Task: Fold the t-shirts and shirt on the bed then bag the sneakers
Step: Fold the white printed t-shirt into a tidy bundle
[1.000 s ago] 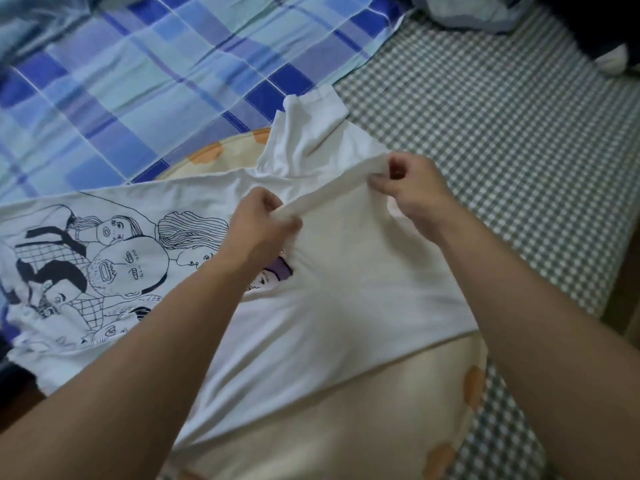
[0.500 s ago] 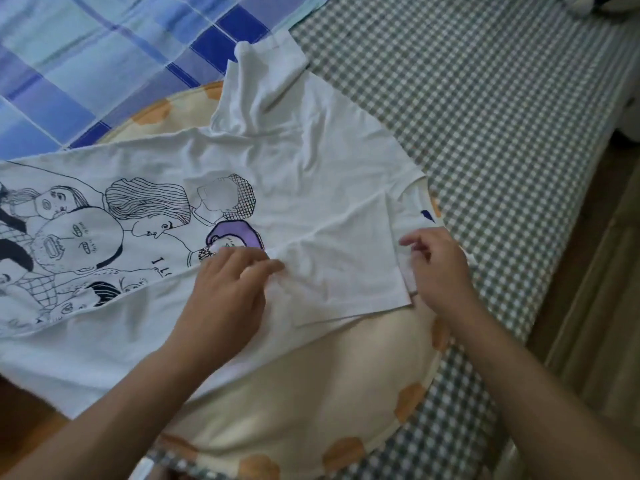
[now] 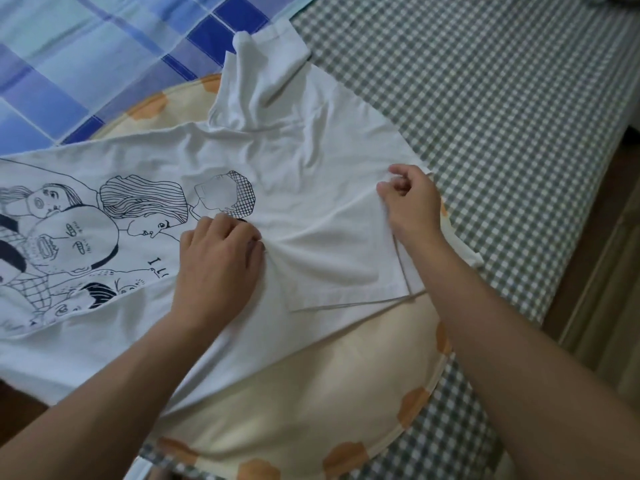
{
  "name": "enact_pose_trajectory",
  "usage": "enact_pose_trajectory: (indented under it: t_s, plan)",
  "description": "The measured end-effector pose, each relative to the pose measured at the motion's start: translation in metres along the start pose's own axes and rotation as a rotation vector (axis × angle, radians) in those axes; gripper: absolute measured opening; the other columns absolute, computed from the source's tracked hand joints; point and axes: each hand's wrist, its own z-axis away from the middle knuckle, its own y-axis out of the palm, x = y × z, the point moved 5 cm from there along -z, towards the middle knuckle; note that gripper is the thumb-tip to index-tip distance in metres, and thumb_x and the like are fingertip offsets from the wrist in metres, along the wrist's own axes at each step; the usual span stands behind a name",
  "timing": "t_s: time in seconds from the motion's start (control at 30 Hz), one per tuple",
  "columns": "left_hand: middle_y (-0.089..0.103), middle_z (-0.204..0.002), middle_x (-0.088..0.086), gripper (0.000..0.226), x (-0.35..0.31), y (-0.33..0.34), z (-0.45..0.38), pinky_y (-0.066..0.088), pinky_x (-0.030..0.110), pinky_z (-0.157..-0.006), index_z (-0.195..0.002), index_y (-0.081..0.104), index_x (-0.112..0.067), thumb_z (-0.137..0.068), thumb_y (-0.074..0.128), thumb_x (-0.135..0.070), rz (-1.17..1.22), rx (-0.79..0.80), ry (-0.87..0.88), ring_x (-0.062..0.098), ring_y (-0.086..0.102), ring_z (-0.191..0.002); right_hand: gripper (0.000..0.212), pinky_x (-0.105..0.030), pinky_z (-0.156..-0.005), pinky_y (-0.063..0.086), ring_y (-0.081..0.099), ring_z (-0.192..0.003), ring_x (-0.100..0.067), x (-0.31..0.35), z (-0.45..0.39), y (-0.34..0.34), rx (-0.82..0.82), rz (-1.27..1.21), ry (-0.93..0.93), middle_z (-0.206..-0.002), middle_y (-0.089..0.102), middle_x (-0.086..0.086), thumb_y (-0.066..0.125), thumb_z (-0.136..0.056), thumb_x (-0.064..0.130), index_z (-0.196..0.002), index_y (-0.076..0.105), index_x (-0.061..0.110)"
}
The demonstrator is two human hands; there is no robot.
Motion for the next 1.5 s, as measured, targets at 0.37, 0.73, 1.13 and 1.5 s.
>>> enact_pose_trajectory:
  t_s: [0.37,0.73,1.13,1.5]
  plan:
    - [0.056,-0.097,0.01,0.032,0.124,-0.068,0.084,0.035,0.052,-0.093,-0.099,0.061,-0.012,-0.097,0.047,-0.041,-0.321,0.085,-0.127,0.037,0.053,-0.095,0.057,-0.054,-0.122,0.019,0.023,-0.152,-0.035,0.009,0.11,0.113,0.185,0.738,-0.766,-0.163,0.031,-0.01,0.04,-0.104,0.047,-0.154,0.041,0.017]
    - [0.058,-0.063,-0.001,0.047,0.241,-0.104,0.147,0.042,0.044,-0.076,-0.08,0.046,-0.021,-0.104,0.029,-0.058,-0.245,0.249,-0.204,0.03,0.061,-0.062,0.062,-0.05,-0.123,0.012,0.019,-0.153,-0.031,0.009,0.112,0.12,0.182,0.789,-0.695,-0.165,0.026,-0.007,0.027,-0.103,0.051,-0.156,0.035,0.019]
    - [0.06,-0.113,0.007,0.049,0.301,-0.094,0.191,0.046,0.043,-0.091,-0.122,0.051,-0.018,-0.1,0.042,-0.061,0.676,-0.077,-1.036,0.026,0.058,-0.102,0.066,-0.055,-0.122,0.014,0.014,-0.153,-0.032,0.014,0.117,0.121,0.177,0.932,-0.667,-0.167,0.019,-0.007,0.019,-0.102,0.053,-0.159,0.027,0.021]
    - [0.076,-0.09,0.004,0.032,0.253,-0.04,0.266,0.058,0.026,-0.073,-0.098,0.069,-0.013,-0.085,0.079,-0.04,1.212,-0.066,-1.262,0.011,0.072,-0.08,0.065,-0.049,-0.124,0.015,0.024,-0.148,-0.042,0.024,0.192,0.154,-0.016,0.759,-0.556,-0.161,0.027,-0.025,0.037,-0.1,0.043,-0.155,0.034,0.009]
